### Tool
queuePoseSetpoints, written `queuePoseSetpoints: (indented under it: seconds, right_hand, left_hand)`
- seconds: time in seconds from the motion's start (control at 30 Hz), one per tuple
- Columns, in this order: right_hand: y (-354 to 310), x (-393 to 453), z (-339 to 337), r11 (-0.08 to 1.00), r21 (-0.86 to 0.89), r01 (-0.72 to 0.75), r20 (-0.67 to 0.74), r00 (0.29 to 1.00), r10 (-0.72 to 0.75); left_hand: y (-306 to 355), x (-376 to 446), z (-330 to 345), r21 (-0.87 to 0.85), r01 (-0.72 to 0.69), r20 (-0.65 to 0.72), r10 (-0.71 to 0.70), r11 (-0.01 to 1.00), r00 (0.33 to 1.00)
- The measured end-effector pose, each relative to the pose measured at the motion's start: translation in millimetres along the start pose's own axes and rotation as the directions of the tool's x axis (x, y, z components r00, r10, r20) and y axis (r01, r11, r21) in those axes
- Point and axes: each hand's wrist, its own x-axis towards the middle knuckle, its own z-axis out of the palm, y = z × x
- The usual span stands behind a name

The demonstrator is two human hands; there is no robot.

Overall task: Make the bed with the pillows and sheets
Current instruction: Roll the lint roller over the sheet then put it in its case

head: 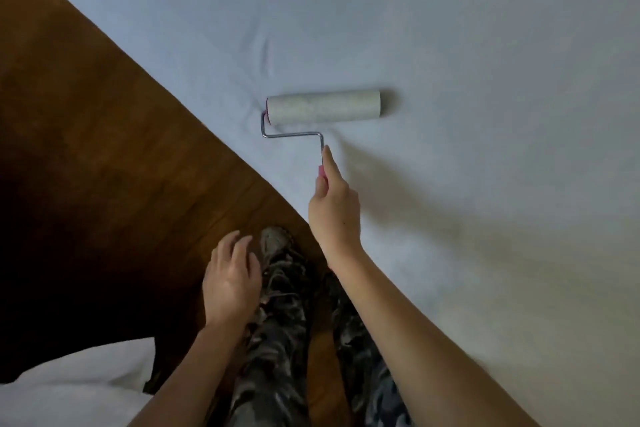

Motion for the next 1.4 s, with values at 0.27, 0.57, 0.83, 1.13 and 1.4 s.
queuePoseSetpoints:
  seconds: [0.27, 0.57, 0.83, 1.13, 1.4]
  right_hand:
    - [43.7, -115.7, -37.8, 0.977, -0.117, -0.181, 0.192, 0.961, 0.201]
    - [-14.0, -211.4, -123.4, 0.972, -0.201, -0.124, 0.195, 0.967, 0.163]
    - [-108.6, -241.2, -188.5, 0.981, -0.178, 0.082, 0.127, 0.99, -0.06]
    - [-181.0, -211.3, -210.7, 0.927, -0.272, 0.26, 0.266, 0.946, -0.187]
    - [-283.4, -193.6, -149.6, 0.946, -0.225, 0.232, 0.297, 0.941, -0.16]
  left_hand:
    - [5.0, -19.5, -59.7, -0.052, -0.03, 0.076, 0.034, 0.998, 0.997]
    - [44.2, -81.4, -161.9, -0.184, -0.035, 0.143, 0.062, 0.982, 0.988]
    - [29.0, -134.1, -282.0, -0.193, -0.061, -0.046, 0.053, 0.979, 0.998]
    - [4.0, -162.8, -325.5, -0.618, 0.22, -0.18, -0.408, 0.755, 0.895]
    - [-62.4, -126.5, -357.4, -0.754, 0.272, -0.13, -0.541, 0.598, 0.831]
